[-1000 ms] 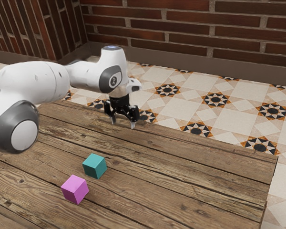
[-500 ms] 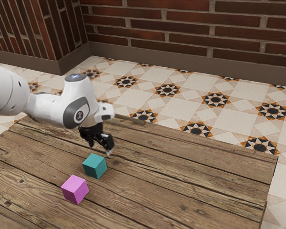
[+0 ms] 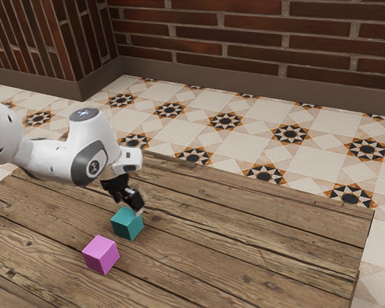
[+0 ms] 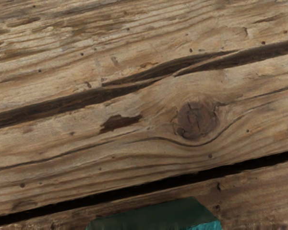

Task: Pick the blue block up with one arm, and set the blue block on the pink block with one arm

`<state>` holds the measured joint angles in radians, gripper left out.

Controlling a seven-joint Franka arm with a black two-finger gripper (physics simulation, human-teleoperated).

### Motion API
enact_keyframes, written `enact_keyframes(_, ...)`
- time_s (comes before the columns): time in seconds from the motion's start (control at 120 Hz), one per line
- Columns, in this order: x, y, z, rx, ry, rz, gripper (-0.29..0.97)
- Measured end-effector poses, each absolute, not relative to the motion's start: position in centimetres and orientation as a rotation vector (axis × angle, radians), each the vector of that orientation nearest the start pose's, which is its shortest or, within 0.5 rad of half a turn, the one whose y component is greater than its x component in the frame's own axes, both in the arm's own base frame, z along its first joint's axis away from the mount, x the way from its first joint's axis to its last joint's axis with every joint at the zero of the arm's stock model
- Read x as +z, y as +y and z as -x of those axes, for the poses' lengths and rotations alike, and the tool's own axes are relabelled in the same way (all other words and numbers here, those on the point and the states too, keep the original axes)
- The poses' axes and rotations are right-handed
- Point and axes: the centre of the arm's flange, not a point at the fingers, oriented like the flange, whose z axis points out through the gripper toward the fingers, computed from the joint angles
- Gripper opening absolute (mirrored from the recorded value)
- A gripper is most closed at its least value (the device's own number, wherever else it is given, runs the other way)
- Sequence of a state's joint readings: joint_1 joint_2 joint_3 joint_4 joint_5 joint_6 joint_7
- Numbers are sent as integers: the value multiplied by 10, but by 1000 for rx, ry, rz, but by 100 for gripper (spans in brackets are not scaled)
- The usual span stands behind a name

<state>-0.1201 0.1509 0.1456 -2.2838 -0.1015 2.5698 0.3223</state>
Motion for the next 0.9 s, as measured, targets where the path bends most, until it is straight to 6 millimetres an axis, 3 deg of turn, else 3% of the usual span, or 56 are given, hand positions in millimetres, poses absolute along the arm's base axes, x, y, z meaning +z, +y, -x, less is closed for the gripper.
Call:
enact_keyframes(0.258, 290, 13, -523, -201, 340, 3153, 66)
enact_keyframes(0.517, 292, 14, -522, -217, 272, 3165, 66)
enact_keyframes(0.9, 279, 13, -518, -169, 152, 3179, 66)
